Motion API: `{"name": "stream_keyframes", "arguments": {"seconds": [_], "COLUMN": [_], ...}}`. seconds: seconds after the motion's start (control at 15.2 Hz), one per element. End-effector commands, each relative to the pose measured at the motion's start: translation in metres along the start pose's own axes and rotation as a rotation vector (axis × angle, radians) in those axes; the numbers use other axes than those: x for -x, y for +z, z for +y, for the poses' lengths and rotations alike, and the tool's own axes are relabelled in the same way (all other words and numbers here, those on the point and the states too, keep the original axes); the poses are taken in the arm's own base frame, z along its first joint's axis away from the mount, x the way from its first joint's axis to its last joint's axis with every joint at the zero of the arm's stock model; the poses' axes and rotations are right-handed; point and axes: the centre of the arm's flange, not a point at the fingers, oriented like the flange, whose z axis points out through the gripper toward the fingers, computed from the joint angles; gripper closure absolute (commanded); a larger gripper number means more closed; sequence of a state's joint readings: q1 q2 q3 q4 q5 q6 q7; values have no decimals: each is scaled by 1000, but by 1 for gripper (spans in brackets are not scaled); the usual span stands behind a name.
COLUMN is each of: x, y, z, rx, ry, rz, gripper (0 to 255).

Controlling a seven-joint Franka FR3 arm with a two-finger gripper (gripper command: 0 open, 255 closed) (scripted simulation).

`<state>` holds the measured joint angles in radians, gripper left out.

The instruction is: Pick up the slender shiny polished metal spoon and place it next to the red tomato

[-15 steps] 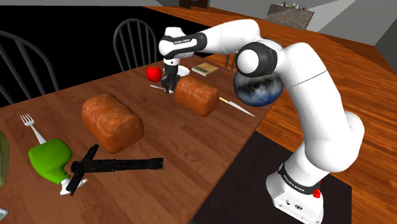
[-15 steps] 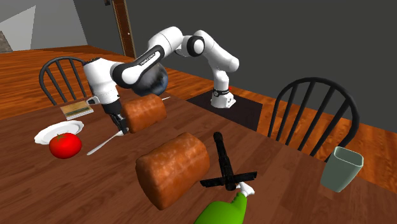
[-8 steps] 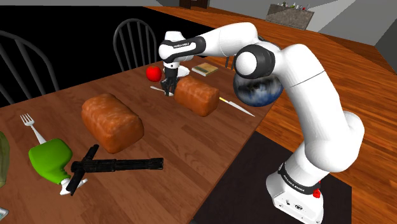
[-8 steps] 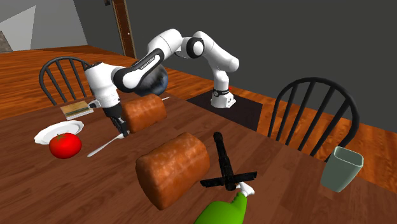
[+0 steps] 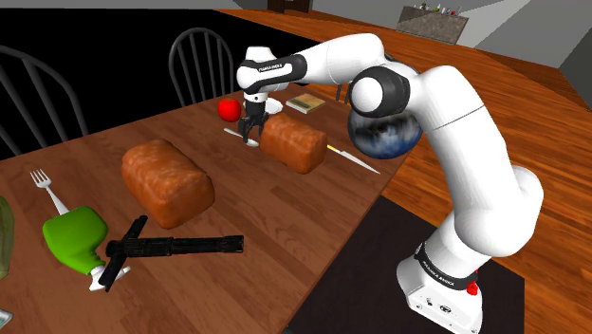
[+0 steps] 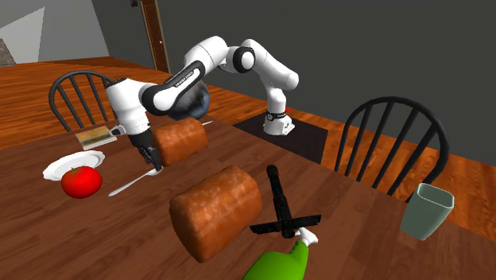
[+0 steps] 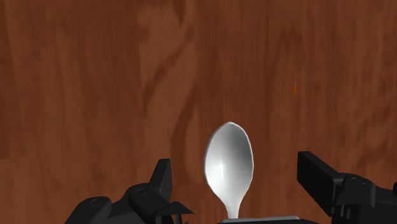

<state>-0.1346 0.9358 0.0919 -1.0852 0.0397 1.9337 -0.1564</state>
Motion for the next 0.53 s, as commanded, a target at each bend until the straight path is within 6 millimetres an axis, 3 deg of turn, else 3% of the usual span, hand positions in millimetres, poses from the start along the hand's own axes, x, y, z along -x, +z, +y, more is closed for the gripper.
{"name": "stream_keyframes", "arguments": {"seconds": [0.0,0.26,0.46], "x": [0,0,0], "y": [0,-50,-50], "z": [0,0,0], "rx": [0,0,0], "ry": [0,0,0], "rz": [0,0,0], "gripper": [0,0,0]}}
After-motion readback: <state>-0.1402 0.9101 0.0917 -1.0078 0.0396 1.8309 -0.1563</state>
